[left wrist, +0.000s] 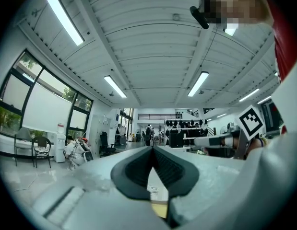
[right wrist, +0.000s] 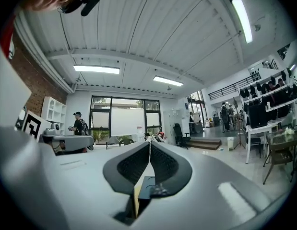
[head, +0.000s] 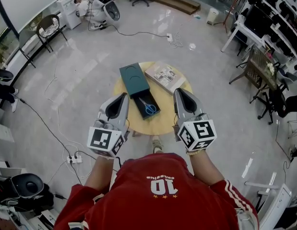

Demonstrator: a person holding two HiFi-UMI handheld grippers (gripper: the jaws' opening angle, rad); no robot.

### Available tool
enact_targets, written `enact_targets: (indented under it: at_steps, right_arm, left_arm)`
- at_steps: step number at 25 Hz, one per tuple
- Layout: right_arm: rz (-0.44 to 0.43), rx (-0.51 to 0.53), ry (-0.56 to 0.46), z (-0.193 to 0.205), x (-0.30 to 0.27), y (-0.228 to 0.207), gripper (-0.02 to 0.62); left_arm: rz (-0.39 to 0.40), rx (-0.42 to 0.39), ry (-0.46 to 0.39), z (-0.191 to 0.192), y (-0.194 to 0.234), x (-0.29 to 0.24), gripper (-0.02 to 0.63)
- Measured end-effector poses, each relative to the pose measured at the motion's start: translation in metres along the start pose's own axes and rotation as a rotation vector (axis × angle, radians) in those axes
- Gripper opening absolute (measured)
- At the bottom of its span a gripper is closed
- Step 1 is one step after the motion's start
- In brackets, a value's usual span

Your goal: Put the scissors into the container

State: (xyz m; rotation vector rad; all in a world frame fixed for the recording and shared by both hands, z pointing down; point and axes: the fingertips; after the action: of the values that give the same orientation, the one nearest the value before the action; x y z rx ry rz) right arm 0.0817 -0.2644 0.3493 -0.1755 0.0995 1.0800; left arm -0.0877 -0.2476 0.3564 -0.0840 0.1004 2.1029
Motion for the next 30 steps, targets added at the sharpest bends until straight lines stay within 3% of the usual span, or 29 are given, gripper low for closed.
enact_targets:
  at_steps: [6,18,30]
  right_arm:
    - [0.039,0.022,-0.002,0.000,0.003,-0.003,-0.012]
    - [0.112,0.067,0.023,0.007,0.004,-0.009,-0.012]
    - [0.131,0.042,0.030,0.015,0.013,-0.018,-0.014]
  left_arm:
    - [-0.019,0.004,-0.002,0.000,0.001,0.003,0.002]
    - [-0.164,-0.007,0.010,0.002,0.025,0.016,0.002]
    - [-0.138,0.013,0.010,0.003,0.016,0.018,0.002]
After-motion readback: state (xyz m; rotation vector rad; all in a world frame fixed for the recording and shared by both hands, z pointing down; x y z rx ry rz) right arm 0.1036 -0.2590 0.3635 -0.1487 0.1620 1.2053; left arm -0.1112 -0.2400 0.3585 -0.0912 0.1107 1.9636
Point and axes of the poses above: the fingertips, and each gripper's own axes: x backward along the fingers, y to its left, z out of its underside, and after that the axes turned 9 degrees about y, right-handed
